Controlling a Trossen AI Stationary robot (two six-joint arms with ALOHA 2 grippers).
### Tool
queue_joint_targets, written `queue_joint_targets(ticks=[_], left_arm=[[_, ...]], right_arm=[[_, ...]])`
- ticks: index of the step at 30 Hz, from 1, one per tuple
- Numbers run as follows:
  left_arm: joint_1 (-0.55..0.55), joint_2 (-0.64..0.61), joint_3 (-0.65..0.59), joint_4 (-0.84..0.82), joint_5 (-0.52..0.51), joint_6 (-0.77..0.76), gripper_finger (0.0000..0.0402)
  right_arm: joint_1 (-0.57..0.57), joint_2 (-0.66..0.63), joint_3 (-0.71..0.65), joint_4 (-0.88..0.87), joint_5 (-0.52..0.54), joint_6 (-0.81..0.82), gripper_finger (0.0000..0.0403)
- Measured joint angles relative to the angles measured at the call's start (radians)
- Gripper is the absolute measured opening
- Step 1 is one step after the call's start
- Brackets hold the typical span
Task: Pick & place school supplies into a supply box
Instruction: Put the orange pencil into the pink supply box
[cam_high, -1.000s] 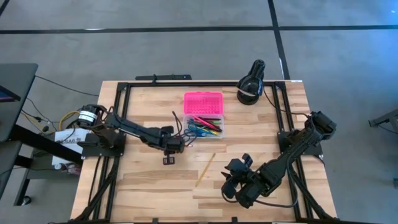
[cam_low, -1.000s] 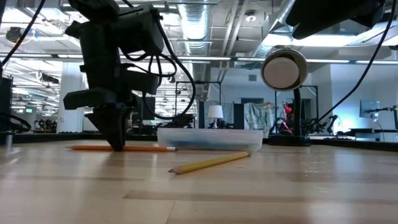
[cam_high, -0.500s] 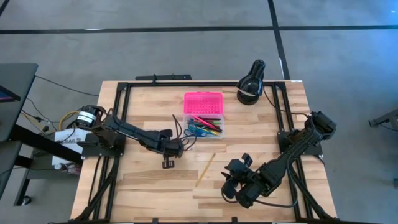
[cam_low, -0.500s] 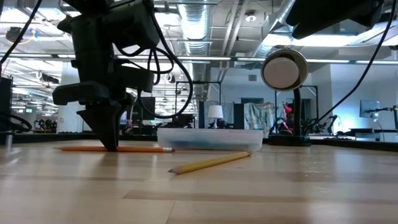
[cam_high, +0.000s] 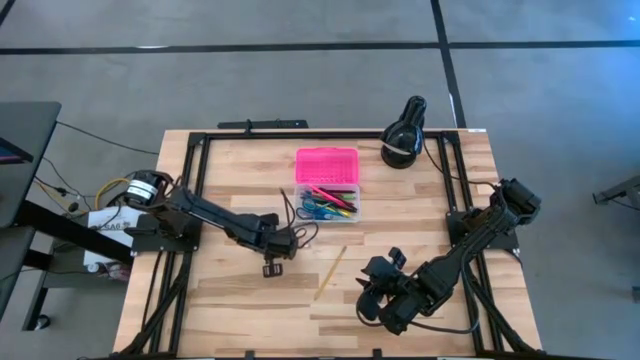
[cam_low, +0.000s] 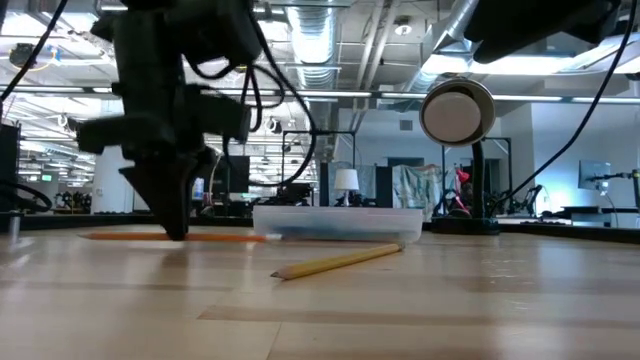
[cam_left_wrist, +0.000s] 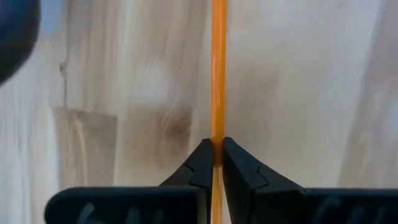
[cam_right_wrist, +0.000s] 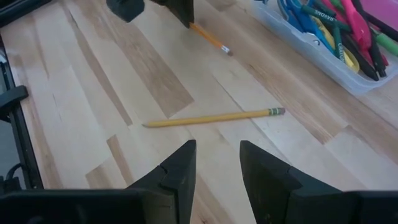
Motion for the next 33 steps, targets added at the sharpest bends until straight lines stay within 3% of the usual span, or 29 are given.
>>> queue_joint_targets(ticks=[9,17,25,33], left_arm=[[-0.005,-0.002,0.068,-0.007,-0.014,0.007,0.0009],[0.019,-0.004,0.221,-0.031,-0.098,0.099,0.0008],[0.21,-0.005,0.279,0.006,-0.126,0.236,0.0008],[0.369,-0.005,0.279,0.093,-0.038,0.236,0.0009]], right_arm=[[0.0,0.0,0.0,0.004,-0.01,0.0,0.0117],[0.001,0.0,0.0,0.005,-0.014,0.0,0.0117],[0.001,0.0,0.0,0.02,-0.014,0.0,0.0117],[0.0,0.0,0.0,0.055,-0.015,0.0,0.0117]])
